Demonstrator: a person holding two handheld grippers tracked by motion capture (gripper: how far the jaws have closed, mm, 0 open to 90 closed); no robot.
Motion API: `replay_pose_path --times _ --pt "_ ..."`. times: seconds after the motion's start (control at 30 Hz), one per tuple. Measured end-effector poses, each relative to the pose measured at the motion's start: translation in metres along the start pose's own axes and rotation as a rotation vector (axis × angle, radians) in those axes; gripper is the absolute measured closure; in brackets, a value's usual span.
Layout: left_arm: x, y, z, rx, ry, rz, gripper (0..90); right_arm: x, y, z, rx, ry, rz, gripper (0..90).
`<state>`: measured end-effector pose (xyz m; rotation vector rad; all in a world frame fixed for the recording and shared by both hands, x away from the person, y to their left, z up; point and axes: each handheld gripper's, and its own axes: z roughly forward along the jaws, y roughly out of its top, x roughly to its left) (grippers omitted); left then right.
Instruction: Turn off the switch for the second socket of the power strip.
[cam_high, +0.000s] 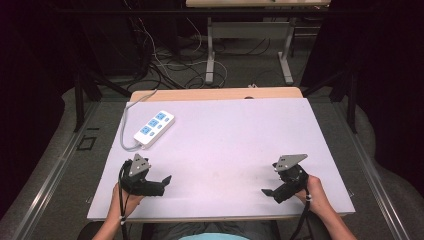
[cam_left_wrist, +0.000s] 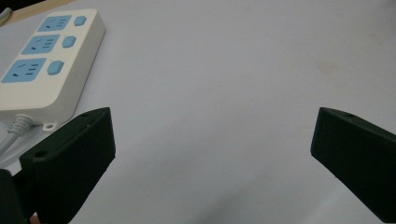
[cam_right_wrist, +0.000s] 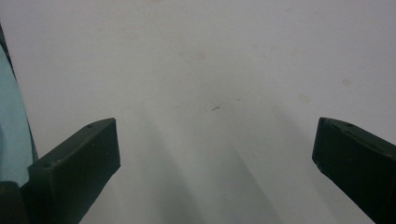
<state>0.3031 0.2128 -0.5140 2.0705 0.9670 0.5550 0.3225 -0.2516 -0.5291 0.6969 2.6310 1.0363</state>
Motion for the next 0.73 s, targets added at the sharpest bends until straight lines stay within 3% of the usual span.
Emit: replay_pose_path --times 0.43,0.73 --pt "-0.014 -0.013 -0.001 0.023 -0.053 0.014 0.0 0.000 0.000 0.000 0.003 -0.003 -0.002 0.3" --pt "-0.012 -0.013 0.001 0.033 -0.059 0.025 0.0 0.001 0.000 0.000 0.014 0.005 0.002 0.3"
